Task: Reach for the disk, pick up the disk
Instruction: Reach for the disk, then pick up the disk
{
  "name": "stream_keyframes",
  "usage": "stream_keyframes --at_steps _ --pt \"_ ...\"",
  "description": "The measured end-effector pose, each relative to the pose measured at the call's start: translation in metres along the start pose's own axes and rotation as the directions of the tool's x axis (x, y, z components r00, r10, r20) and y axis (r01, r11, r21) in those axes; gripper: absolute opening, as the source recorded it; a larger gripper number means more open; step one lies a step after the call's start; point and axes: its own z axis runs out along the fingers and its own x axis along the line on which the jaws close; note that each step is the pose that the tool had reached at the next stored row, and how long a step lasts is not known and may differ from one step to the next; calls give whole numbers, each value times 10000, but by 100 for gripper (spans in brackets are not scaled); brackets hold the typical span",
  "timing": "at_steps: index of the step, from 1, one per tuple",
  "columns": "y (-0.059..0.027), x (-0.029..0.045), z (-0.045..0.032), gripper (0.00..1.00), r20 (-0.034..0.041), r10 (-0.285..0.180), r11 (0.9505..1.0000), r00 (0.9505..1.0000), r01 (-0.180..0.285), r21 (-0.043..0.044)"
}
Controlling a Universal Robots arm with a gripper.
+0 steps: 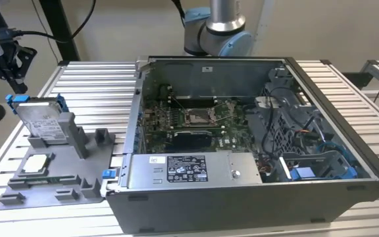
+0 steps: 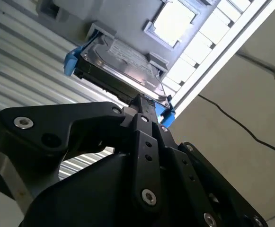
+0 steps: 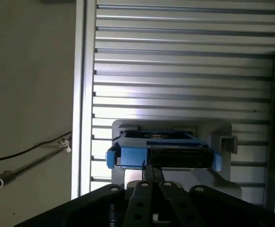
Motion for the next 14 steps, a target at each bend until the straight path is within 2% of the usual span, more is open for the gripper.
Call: stream_keyframes --at_steps 7,14 --pt "8 98 1 0 -1 -1 10000 10000 1 0" --pt "9 106 1 0 1 -2 10000 10000 2 0"
